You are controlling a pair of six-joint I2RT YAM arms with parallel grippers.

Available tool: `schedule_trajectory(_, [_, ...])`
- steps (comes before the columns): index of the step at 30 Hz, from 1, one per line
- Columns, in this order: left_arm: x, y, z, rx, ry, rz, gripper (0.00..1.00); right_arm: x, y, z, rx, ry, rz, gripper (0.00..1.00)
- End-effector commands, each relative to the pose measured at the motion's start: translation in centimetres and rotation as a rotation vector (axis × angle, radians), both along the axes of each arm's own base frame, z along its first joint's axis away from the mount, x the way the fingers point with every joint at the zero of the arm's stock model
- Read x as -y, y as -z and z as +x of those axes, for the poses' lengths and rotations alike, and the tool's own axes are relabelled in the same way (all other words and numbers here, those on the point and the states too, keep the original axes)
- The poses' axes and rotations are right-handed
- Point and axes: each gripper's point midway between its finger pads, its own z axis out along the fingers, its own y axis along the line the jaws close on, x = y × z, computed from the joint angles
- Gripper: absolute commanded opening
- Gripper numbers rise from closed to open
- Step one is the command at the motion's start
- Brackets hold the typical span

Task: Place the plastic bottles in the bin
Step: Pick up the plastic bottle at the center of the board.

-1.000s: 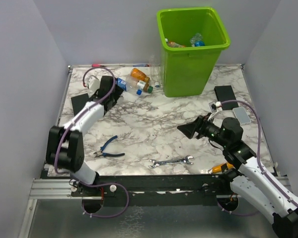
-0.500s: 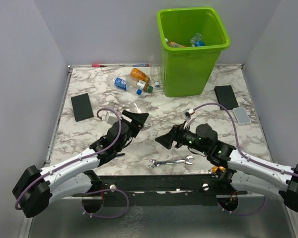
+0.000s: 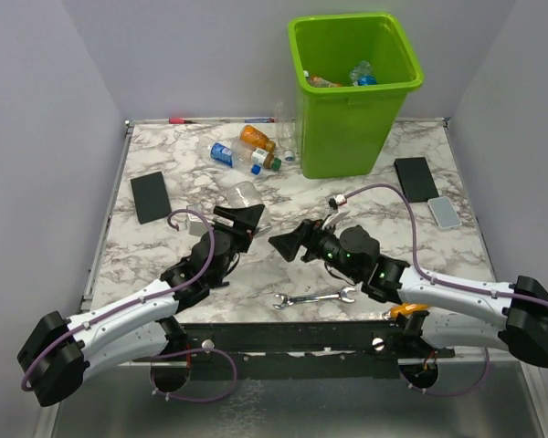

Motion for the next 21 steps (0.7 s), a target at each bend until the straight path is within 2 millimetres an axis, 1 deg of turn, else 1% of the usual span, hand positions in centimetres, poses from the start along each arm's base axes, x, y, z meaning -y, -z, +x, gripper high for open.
schedule_trajectory(1, [-0.3, -0.5, -0.1, 0.017, -0.016, -0.040, 0.49, -1.0, -2.7, 1.4, 0.076, 0.034, 0.046, 0.85])
schedule_trajectory(6, [0.3, -0.6, -0.3, 0.022, 0.013, -0.046, 0.49, -2.5, -3.2, 1.8, 0.086, 0.004, 0.030, 0.85])
schedule_trajectory(8, [0.6, -0.6, -0.4, 0.023, 0.025, -0.047, 0.49, -3.3, -2.9, 2.0, 0.074, -0.009, 0.007, 0.84])
schedule_trajectory(9, [0.7, -0.7, -0.4, 0.026, 0.031, -0.050, 0.49, -3.6, -2.3, 2.1, 0.057, -0.013, -0.021, 0.84])
schedule_trajectory(11, [0.9, -0.8, -0.5, 0.030, 0.041, -0.055, 0.49, -4.1, -1.8, 2.3, 0.037, -0.017, -0.049, 0.82])
schedule_trajectory(15, [1.2, -1.2, -0.7, 0.039, 0.054, -0.061, 0.48, -4.3, -1.5, 2.7, 0.030, -0.003, -0.044, 0.77])
schedule_trajectory(21, [1.0, -1.8, -0.9, 0.057, 0.057, -0.066, 0.48, -4.9, -0.6, 2.9, 0.000, -0.002, -0.058, 0.64])
